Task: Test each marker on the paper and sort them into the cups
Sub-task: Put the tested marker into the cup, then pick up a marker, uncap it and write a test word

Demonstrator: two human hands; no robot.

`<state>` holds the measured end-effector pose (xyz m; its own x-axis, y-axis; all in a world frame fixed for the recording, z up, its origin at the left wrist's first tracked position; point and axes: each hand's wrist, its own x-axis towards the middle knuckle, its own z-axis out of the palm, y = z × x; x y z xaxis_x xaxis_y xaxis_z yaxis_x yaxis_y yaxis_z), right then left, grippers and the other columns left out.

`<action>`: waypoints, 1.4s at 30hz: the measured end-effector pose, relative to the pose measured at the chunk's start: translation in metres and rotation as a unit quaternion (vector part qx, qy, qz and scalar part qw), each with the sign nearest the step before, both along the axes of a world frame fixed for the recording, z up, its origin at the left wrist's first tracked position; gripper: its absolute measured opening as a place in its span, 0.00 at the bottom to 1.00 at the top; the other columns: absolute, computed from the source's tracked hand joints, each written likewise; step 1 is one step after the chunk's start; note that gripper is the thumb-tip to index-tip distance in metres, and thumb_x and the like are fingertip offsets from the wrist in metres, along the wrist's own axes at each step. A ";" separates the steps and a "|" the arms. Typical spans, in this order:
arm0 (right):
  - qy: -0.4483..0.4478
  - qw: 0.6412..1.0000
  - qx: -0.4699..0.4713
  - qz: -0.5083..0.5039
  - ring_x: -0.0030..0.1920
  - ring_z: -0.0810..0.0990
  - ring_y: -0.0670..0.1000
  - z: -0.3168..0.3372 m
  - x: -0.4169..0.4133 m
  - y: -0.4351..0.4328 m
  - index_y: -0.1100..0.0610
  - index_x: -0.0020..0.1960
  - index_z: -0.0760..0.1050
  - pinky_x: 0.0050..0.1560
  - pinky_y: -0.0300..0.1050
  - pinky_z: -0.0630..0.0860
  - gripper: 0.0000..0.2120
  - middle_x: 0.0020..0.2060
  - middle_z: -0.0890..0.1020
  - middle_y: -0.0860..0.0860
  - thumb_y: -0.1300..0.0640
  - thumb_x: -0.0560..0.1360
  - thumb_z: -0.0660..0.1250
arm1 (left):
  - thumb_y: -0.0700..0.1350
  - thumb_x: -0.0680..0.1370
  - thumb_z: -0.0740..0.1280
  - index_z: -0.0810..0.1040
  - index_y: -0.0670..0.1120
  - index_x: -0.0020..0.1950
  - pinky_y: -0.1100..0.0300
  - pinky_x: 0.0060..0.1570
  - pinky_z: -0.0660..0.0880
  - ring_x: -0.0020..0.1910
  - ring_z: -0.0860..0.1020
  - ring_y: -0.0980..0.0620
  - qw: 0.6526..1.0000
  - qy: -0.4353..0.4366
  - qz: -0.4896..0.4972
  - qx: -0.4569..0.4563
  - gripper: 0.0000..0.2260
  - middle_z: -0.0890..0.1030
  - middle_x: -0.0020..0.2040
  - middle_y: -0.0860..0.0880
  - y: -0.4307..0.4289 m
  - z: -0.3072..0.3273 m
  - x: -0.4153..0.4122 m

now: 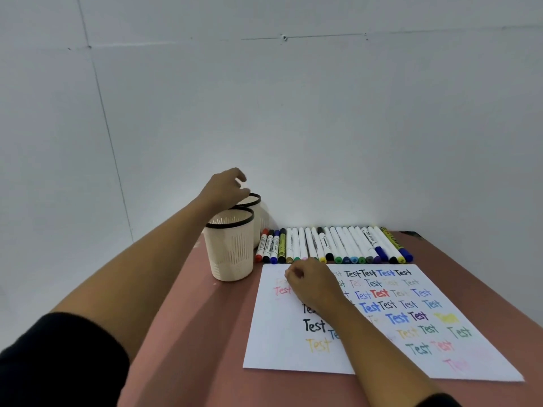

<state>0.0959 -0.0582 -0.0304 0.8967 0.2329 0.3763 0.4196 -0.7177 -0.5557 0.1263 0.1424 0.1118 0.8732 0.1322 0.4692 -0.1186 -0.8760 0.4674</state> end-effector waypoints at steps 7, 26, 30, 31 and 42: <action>0.027 0.999 0.032 0.020 0.44 0.78 0.50 0.009 -0.008 -0.003 0.58 0.48 0.79 0.49 0.46 0.76 0.11 0.42 0.80 0.50 0.54 0.79 0.60 | 0.45 0.78 0.64 0.74 0.44 0.60 0.63 0.53 0.69 0.55 0.75 0.53 0.987 -0.111 -0.104 0.058 0.12 0.77 0.56 0.48 -0.049 -0.009 -0.051; -0.003 0.983 0.109 -0.146 0.43 0.77 0.55 0.059 0.017 -0.086 0.62 0.43 0.77 0.42 0.43 0.71 0.10 0.40 0.80 0.55 0.59 0.77 0.61 | 0.44 0.79 0.60 0.79 0.43 0.55 0.64 0.46 0.66 0.49 0.75 0.51 0.990 0.030 -0.128 0.059 0.10 0.79 0.52 0.45 -0.073 -0.136 -0.066; 0.010 0.970 0.054 -0.238 0.42 0.76 0.58 0.045 0.044 -0.129 0.64 0.39 0.74 0.34 0.45 0.70 0.09 0.39 0.77 0.59 0.63 0.75 0.58 | 0.44 0.79 0.60 0.80 0.44 0.54 0.64 0.45 0.66 0.48 0.75 0.52 0.990 0.020 -0.129 0.056 0.10 0.79 0.51 0.46 -0.072 -0.138 -0.062; 0.017 0.965 0.041 -0.258 0.42 0.75 0.57 0.042 0.049 -0.135 0.62 0.38 0.72 0.32 0.43 0.67 0.09 0.40 0.76 0.58 0.63 0.75 0.58 | 0.44 0.79 0.61 0.80 0.44 0.54 0.64 0.45 0.66 0.48 0.75 0.52 0.990 0.016 -0.129 0.059 0.10 0.79 0.52 0.46 -0.071 -0.138 -0.063; 0.106 0.939 -0.001 -0.328 0.45 0.77 0.57 0.031 0.070 -0.161 0.61 0.54 0.73 0.38 0.45 0.69 0.09 0.49 0.80 0.57 0.62 0.75 0.61 | 0.44 0.78 0.63 0.79 0.43 0.57 0.64 0.49 0.66 0.52 0.75 0.49 0.985 0.003 -0.149 0.088 0.11 0.76 0.56 0.44 -0.077 -0.140 -0.066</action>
